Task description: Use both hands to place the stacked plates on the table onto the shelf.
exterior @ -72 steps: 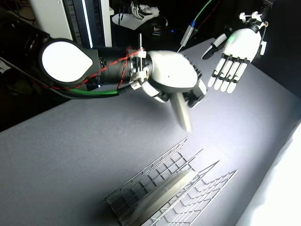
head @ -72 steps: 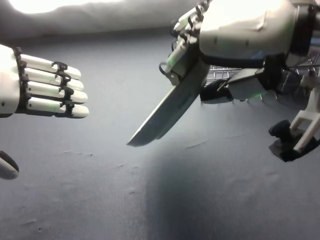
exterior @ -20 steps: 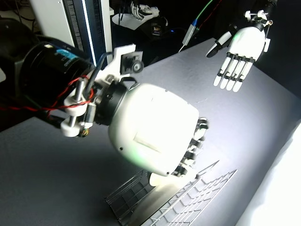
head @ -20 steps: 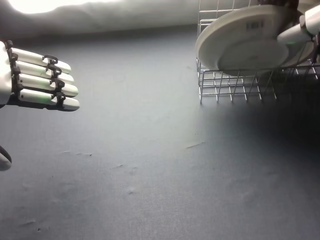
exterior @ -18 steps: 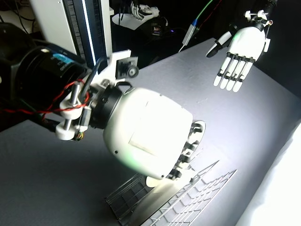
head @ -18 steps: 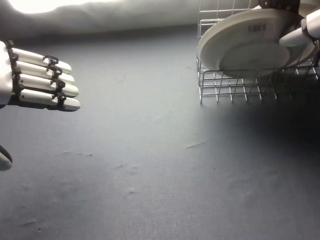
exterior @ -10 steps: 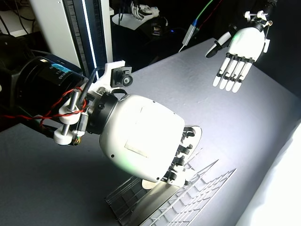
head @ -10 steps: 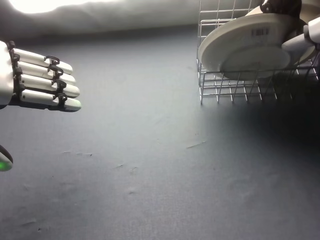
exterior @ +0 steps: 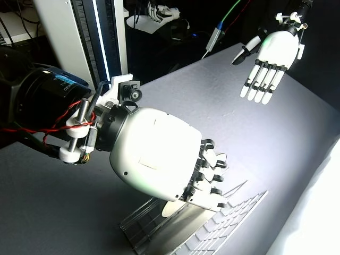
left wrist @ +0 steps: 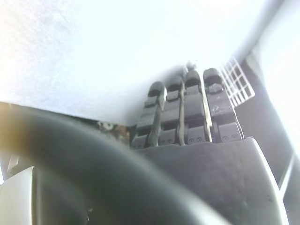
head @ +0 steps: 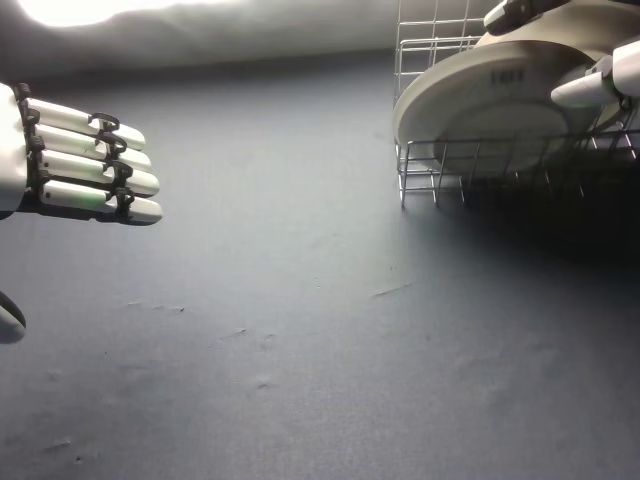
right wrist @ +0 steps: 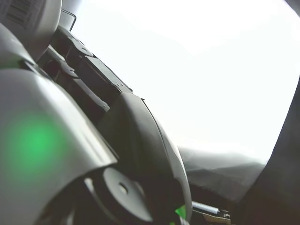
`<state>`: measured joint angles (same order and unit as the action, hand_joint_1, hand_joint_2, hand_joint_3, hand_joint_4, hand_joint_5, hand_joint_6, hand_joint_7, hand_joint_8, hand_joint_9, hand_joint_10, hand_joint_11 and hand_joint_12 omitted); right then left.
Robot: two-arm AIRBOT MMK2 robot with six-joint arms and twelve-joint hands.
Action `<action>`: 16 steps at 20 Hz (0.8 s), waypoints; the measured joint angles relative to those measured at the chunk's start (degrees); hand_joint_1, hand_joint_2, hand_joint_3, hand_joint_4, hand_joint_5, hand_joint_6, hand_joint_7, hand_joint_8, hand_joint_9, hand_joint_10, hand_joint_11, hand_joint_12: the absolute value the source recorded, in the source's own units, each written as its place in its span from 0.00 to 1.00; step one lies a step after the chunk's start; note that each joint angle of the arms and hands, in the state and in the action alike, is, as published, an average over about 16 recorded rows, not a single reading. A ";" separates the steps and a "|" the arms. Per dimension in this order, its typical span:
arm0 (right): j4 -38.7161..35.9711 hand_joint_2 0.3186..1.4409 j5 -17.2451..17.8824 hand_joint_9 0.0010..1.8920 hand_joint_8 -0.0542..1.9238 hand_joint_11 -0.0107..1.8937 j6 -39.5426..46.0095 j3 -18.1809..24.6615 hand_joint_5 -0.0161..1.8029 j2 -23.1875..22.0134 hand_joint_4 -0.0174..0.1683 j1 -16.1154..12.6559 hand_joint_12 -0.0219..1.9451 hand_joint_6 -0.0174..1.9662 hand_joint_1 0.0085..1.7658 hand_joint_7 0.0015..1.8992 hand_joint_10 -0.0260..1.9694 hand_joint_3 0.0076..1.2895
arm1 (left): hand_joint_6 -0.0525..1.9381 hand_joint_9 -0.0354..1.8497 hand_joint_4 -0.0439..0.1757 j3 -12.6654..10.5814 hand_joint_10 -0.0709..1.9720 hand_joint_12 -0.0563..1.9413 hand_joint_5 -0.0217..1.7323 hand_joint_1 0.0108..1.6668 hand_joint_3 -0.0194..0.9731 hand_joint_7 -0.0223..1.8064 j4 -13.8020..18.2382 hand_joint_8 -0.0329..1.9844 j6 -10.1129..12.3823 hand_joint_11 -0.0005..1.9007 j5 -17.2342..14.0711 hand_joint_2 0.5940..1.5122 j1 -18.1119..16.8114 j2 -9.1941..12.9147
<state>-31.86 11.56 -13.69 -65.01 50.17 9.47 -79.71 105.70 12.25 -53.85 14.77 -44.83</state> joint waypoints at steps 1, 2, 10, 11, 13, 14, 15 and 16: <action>-0.94 0.68 0.74 0.31 0.09 0.09 -0.07 0.07 0.35 -0.06 0.07 0.00 0.56 0.11 0.64 0.34 0.07 0.00 | 0.04 0.03 0.20 0.03 0.04 0.03 0.02 0.01 0.04 0.02 0.00 0.01 0.03 0.01 -0.02 0.52 0.04 0.00; -2.04 0.68 1.61 0.29 0.06 0.07 -0.14 0.16 0.34 -0.12 0.08 -0.05 0.55 0.08 0.63 0.32 0.04 0.00 | 0.04 0.03 0.20 0.07 0.04 0.03 0.02 0.01 0.04 0.02 0.02 0.01 0.07 0.01 -0.04 0.52 0.09 0.00; -18.01 0.65 14.19 0.22 0.03 0.01 -1.63 1.33 0.27 -0.54 0.10 -0.88 0.50 0.02 0.59 0.24 0.02 0.00 | 0.04 0.03 0.20 0.27 0.04 0.03 0.02 0.01 0.04 0.02 0.13 0.01 0.40 0.01 -0.18 0.52 0.43 0.00; -20.54 0.65 16.22 0.22 0.03 0.01 -1.97 1.51 0.27 -0.59 0.11 -0.99 0.49 0.02 0.59 0.23 0.02 0.00 | 0.04 0.03 0.20 0.24 0.04 0.03 0.02 0.01 0.04 0.02 0.13 0.01 0.43 0.01 -0.21 0.52 0.50 -0.02; -25.53 0.64 20.25 0.21 0.03 0.01 -2.78 1.89 0.25 -0.69 0.11 -1.20 0.48 0.02 0.58 0.22 0.02 0.00 | 0.04 0.03 0.20 0.14 0.04 0.03 0.02 0.01 0.04 0.02 0.16 0.01 0.48 0.01 -0.24 0.52 0.69 -0.04; -27.91 0.64 22.20 0.20 0.03 0.01 -3.25 2.07 0.25 -0.74 0.11 -1.30 0.47 0.02 0.58 0.22 0.02 0.00 | 0.04 0.03 0.20 0.08 0.04 0.03 0.02 0.01 0.04 0.02 0.18 0.01 0.50 0.01 -0.24 0.52 0.79 -0.05; -30.18 0.64 24.09 0.20 0.03 0.01 -3.77 2.22 0.24 -0.77 0.12 -1.39 0.46 0.02 0.57 0.21 0.02 0.00 | 0.04 0.03 0.20 0.00 0.04 0.03 0.02 0.01 0.04 0.02 0.18 0.01 0.51 0.01 -0.25 0.52 0.89 -0.07; -32.32 0.64 25.99 0.20 0.03 0.01 -4.36 2.36 0.24 -0.80 0.12 -1.44 0.46 0.02 0.57 0.21 0.02 0.00 | 0.04 0.03 0.20 -0.09 0.04 0.03 0.02 0.01 0.04 0.02 0.18 0.01 0.52 0.01 -0.25 0.52 0.97 -0.09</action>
<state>-64.17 37.55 -18.06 -62.65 49.38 8.03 -79.80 105.87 12.77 -54.10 15.73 -44.92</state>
